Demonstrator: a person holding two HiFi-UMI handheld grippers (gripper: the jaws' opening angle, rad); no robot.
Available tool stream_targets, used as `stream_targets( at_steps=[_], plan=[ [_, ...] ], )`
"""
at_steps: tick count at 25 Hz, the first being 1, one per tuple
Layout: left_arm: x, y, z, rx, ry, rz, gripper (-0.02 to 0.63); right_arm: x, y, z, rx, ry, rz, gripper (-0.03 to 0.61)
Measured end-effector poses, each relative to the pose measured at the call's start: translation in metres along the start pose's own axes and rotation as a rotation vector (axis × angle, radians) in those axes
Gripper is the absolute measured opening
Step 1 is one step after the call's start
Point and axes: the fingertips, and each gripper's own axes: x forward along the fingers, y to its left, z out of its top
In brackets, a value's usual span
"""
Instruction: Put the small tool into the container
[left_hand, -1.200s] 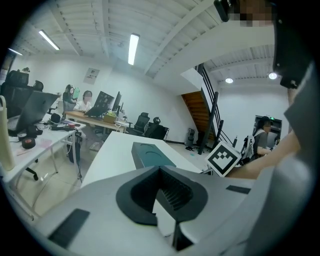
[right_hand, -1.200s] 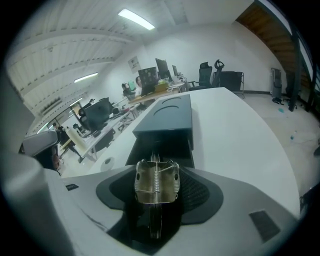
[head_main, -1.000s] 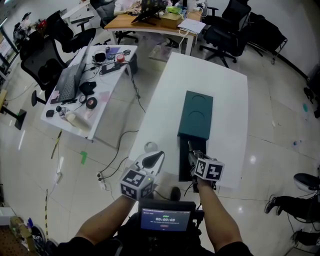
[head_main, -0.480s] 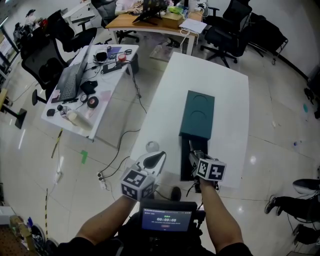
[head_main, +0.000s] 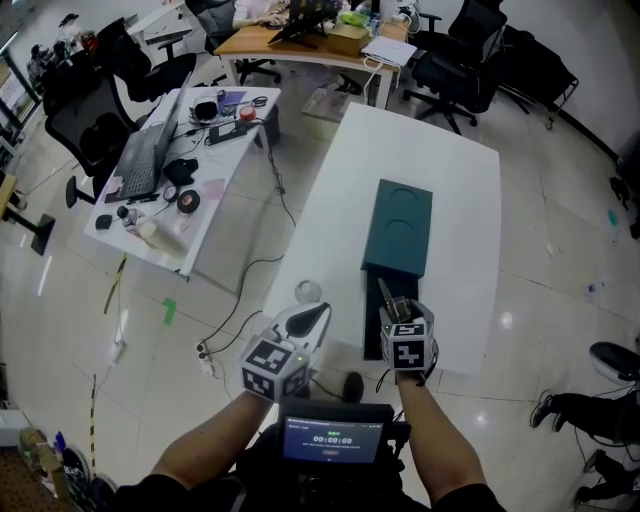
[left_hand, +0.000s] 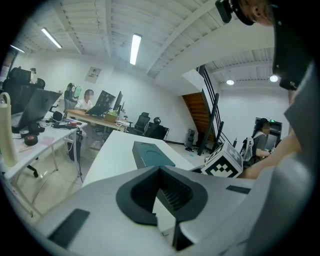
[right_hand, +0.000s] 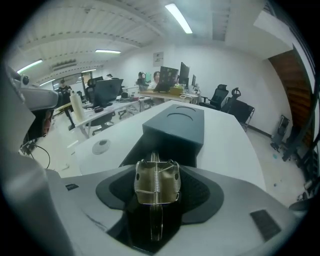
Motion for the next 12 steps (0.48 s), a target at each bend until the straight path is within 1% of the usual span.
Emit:
stream_targets(
  at_steps=[3, 4, 5, 7, 10, 12],
  plan=[
    [-0.003, 0.002, 0.000, -0.001, 0.002, 0.002, 0.014, -0.001, 0.004, -0.001, -0.090, 0.020, -0.014, 0.262],
    [-0.004, 0.002, 0.000, -0.001, 0.002, 0.005, 0.014, -0.001, 0.006, -0.003, -0.106, 0.026, -0.012, 0.265],
    [-0.005, 0.003, 0.001, -0.001, 0.002, 0.007, 0.014, -0.001, 0.008, -0.005, -0.110, 0.030, -0.009, 0.272],
    [-0.008, 0.003, 0.001, 0.001, -0.001, 0.009, 0.014, -0.001, 0.012, -0.009, -0.119, 0.041, -0.003, 0.319],
    [-0.014, 0.003, 0.001, 0.001, -0.002, 0.013, 0.014, -0.005, 0.021, -0.012, -0.174, 0.045, 0.002, 0.321],
    [-0.019, 0.004, 0.000, 0.000, -0.005, 0.020, 0.014, -0.008, 0.029, -0.013, -0.179, 0.040, 0.018, 0.321]
  ],
)
